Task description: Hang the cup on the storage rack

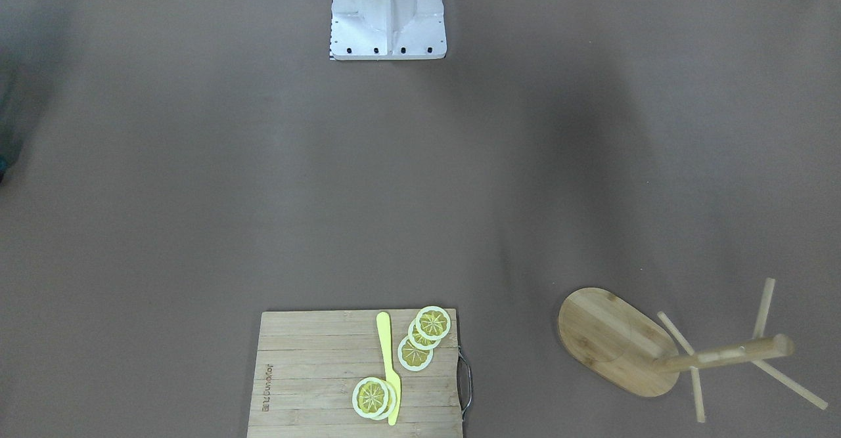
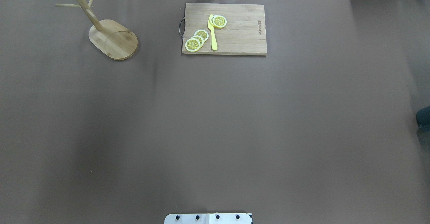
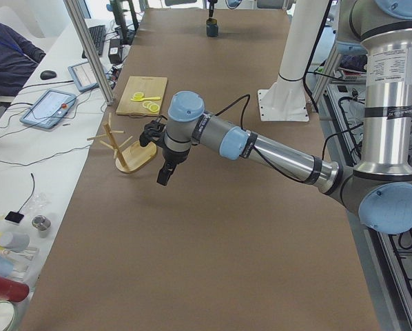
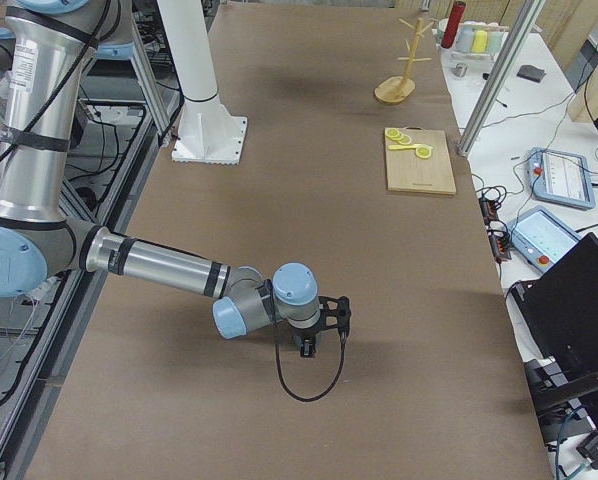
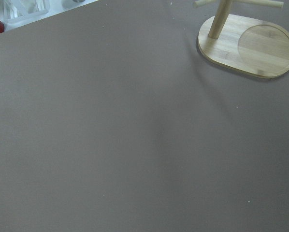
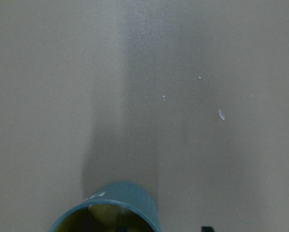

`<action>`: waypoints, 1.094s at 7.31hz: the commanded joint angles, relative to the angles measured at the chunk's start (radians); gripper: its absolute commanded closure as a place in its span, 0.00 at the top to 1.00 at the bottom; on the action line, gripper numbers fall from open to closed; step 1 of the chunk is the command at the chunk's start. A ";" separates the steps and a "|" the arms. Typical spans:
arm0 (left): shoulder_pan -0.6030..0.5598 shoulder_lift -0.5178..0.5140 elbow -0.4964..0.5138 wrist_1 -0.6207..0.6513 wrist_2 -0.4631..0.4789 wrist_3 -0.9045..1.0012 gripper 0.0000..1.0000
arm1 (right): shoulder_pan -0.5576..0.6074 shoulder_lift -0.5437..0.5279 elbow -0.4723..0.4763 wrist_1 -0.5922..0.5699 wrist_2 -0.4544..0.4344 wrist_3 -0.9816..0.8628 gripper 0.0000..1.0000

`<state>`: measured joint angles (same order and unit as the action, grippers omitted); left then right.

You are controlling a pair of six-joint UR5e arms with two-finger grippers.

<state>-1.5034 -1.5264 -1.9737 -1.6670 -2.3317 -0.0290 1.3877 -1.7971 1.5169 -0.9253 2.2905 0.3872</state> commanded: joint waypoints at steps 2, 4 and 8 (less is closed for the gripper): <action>0.000 0.000 -0.001 0.001 0.000 0.000 0.99 | -0.002 0.001 -0.003 0.002 0.017 0.004 0.00; 0.000 0.000 0.001 0.000 0.000 0.001 0.99 | -0.002 0.002 0.008 0.000 0.035 0.005 0.00; 0.000 0.002 0.010 -0.040 0.002 0.001 0.99 | -0.002 0.048 0.170 -0.007 0.073 0.477 0.00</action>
<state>-1.5034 -1.5259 -1.9690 -1.6858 -2.3313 -0.0275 1.3863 -1.7659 1.6367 -0.9288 2.3603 0.7131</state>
